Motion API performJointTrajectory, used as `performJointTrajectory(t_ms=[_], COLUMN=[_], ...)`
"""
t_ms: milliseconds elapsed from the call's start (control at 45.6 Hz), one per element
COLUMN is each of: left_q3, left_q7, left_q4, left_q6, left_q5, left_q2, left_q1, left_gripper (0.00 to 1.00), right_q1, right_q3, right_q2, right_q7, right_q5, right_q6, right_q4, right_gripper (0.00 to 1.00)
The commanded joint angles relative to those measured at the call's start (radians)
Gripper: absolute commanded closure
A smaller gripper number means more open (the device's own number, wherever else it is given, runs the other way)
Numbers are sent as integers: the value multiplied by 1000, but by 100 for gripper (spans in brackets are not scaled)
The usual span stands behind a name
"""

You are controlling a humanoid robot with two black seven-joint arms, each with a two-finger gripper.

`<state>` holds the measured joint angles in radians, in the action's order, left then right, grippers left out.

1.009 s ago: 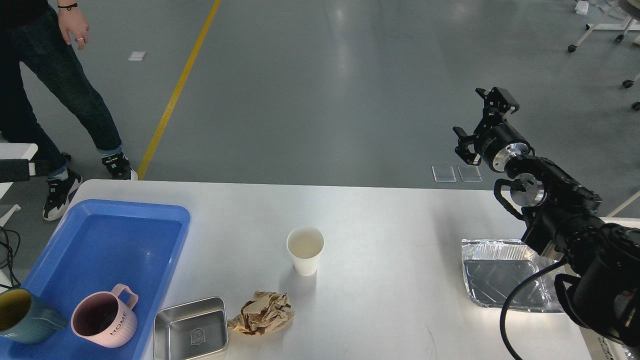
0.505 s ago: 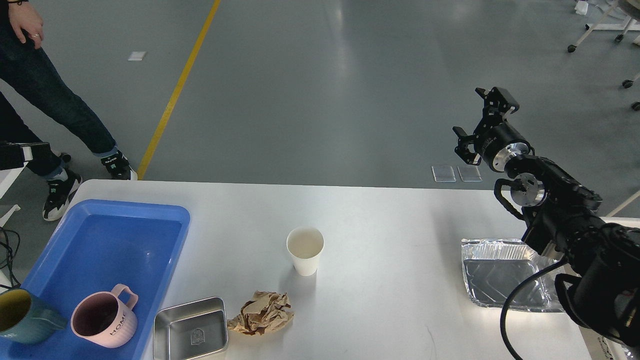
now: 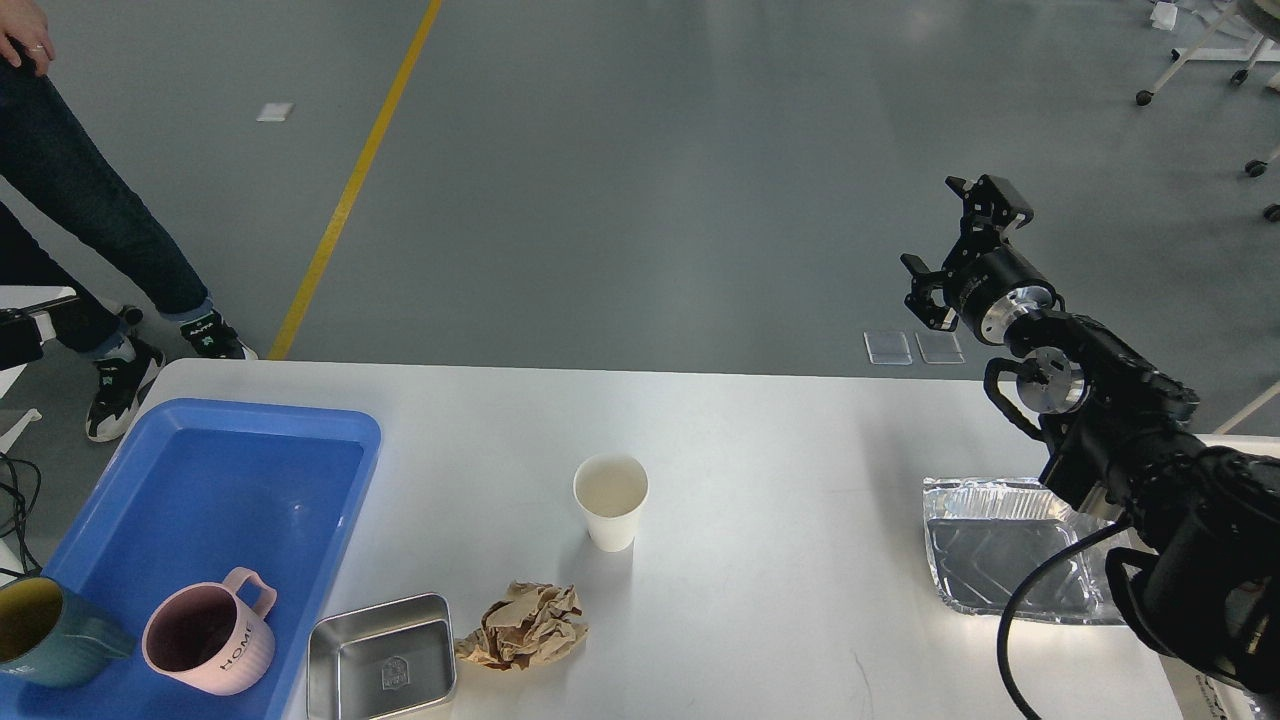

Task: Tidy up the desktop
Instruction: 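Move the left gripper down toward the small steel tray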

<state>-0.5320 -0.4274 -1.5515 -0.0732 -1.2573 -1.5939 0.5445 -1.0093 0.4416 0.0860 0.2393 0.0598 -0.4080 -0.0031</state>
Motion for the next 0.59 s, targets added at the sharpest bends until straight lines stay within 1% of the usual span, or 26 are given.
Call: performJointTrajectory(t_ms=[0,197,417,570], left_q3=[59,181,342,397], left_q7=[-31,-31,-33,-33], left_q4=[-5,-7,-10,-10], left_q6=[-4,0,3,1], left_q5=[-7,-50,-50,-50], left_q2=[-18,2,17,17], left_q1=[-24,-71,-72,-72], left_gripper=[3,3,3,3], right_q1=[0,0,0,0], right_q3=[0,0,0,0], right_q2=[0,-2,-2,-5], right_q7=[0,0,0,0], right_q5=[0,0,0,0], right_q6=[2,2,2,3], right_q4=[0,0,0,0], right_gripper=[0,0,0,0])
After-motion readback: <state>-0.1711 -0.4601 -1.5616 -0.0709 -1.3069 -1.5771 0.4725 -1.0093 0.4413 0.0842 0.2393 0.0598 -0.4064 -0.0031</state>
